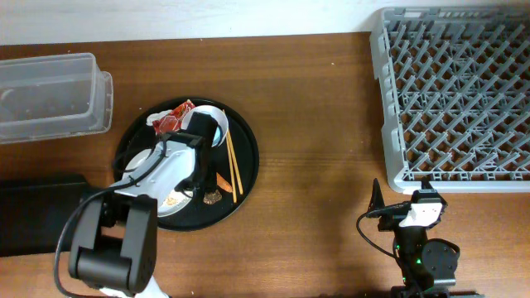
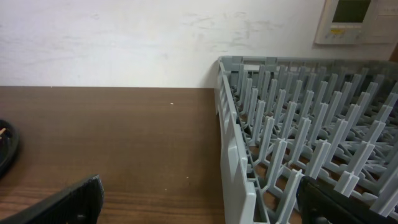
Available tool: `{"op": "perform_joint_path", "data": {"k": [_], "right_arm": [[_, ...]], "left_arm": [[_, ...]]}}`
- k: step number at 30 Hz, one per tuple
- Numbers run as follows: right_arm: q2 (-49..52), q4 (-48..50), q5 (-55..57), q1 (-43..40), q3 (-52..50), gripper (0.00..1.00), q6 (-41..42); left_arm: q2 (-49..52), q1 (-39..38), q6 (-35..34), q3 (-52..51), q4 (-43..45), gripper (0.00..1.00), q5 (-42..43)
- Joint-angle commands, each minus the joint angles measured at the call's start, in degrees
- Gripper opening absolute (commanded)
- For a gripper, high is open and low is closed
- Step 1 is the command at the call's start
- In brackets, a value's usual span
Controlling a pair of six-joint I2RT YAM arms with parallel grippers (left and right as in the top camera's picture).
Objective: Sort waste into correct bins and load items into the dishwasher rack
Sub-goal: 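Reach the left gripper to the white plate and grasp its rim, then lift the plate with the left gripper and tip rice into the black bin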
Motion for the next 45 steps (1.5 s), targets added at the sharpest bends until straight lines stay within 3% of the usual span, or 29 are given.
{"op": "perform_joint_path", "data": {"k": [1,4,8,11,17,40,45], "right_arm": [[-0.33,-0.37,0.68,-0.37,-0.28,0.99,-0.17],[-0.33,-0.37,0.68,-0.37,-0.28,0.98,-0.17],[-0.33,-0.37,0.68,-0.37,-0.28,0.98,-0.17],[-0.33,-0.37,0.68,-0.37,-0.28,0.98,-0.17],[-0.33,-0.37,0.68,-0.37,-0.28,0.98,-0.17],[-0.33,-0.37,0.68,-0.37,-0.28,0.98,-0.17],[-0.33,-0.39,0.66,-0.37,-0.28,0.98,-0.17]], "left_arm": [[0.35,-0.04,-0.59,0.55,0.72,0.38,-0.83],[0.35,-0.04,-0.57,0.57,0.68,0.26,-0.87],[0.33,-0.15,-0.59,0.66,0.24,0.24,-2.93],[0.33,-0.31,-0.59,0.68,-0.15,0.11,-3.41],[0.33,-1.11,-0.57,1.44,-1.51,0.01,-3.45],[0.22,-1.86,-3.34,19.98,-20.72,0.01,-16.98],[0.22,1.79,-3.37,24.92,-21.00,0.01,-18.40]]}}
